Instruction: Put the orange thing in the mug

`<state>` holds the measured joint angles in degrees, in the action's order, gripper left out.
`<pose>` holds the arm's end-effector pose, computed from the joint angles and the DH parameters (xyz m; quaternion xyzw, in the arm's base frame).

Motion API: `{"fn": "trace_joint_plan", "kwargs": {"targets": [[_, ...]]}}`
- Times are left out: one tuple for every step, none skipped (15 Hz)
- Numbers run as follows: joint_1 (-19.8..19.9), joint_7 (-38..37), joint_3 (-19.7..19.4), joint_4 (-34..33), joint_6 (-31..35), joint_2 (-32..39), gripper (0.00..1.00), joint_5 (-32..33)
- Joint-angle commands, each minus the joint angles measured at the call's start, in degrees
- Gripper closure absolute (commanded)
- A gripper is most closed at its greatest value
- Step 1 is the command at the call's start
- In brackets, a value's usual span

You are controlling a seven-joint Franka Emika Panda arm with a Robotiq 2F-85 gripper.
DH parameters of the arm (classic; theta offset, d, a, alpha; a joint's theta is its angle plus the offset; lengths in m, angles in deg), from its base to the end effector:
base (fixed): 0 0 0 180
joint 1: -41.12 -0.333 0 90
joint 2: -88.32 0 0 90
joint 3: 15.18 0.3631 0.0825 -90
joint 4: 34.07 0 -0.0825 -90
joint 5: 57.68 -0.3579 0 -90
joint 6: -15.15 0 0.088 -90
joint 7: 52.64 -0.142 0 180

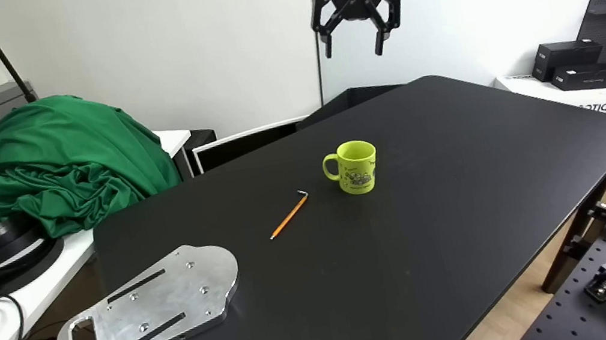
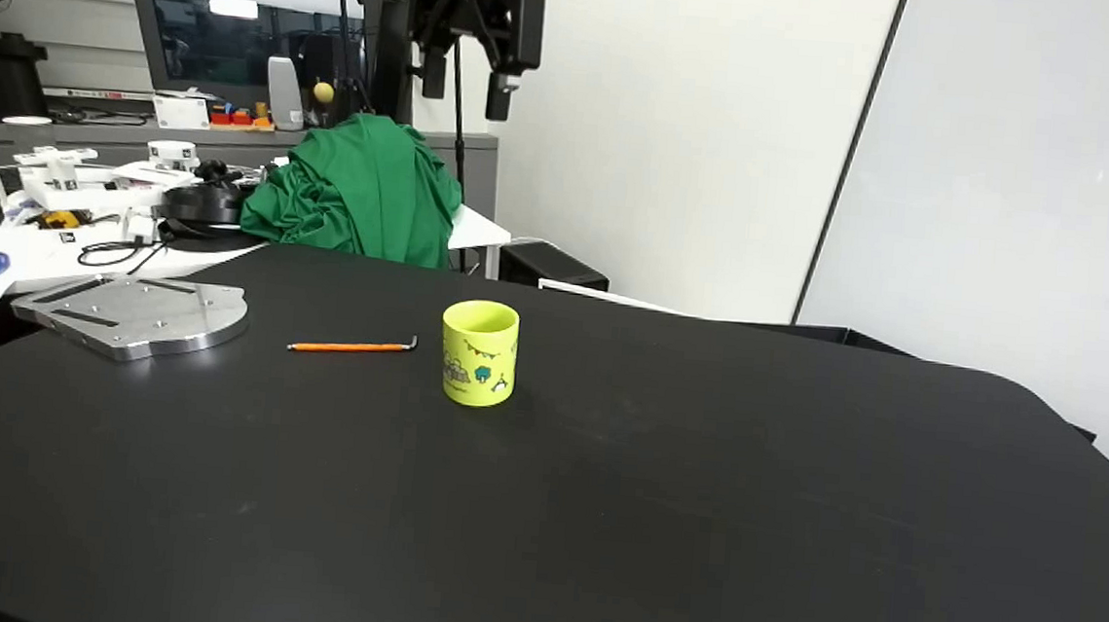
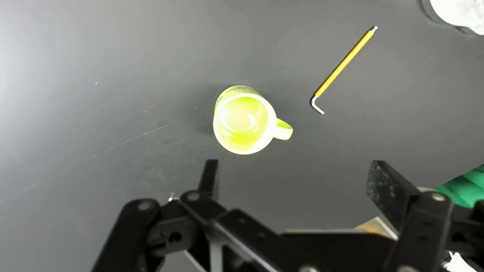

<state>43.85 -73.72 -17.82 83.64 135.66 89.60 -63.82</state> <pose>0.5340 -0.0417 0.4536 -0.9659 0.2543 -0.0069 0.0474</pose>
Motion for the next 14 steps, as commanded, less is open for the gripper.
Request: {"fn": "trace_joint_plan", "kwargs": {"targets": [[-1.8,-12.2,1.2,-3.0,2.2,5.2,0.00,-2.6],[-2.4,-15.0,1.4,-2.8,4.0,6.2,0.00,-3.6],[-2.9,-17.0,1.7,-2.5,6.0,7.1,0.00,-5.2],[-3.8,-20.0,1.9,-2.0,10.1,8.4,0.00,-5.4],[-4.7,-22.9,2.1,-1.9,13.6,9.8,0.00,-5.4],[-5.7,-25.7,2.1,-1.6,17.8,11.0,0.00,-4.7],[-6.7,-28.3,1.9,-1.2,22.1,12.1,0.00,-3.4],[-7.8,-31.2,1.6,-0.7,26.1,13.3,0.00,-2.3],[-8.8,-33.9,1.1,-0.4,28.9,14.5,0.00,-1.3],[-9.7,-36.0,0.6,-0.4,30.4,15.8,0.00,-0.8],[-10.5,-38.1,0.2,-0.4,30.9,17.0,0.00,-0.3],[-11.2,-39.7,-0.1,-0.5,30.9,18.2,0.00,-0.1],[-11.8,-41.3,-0.5,-0.6,30.9,19.3,0.00,0.3],[-12.4,-42.5,-0.9,-0.8,31.3,20.5,0.00,0.6]]}}
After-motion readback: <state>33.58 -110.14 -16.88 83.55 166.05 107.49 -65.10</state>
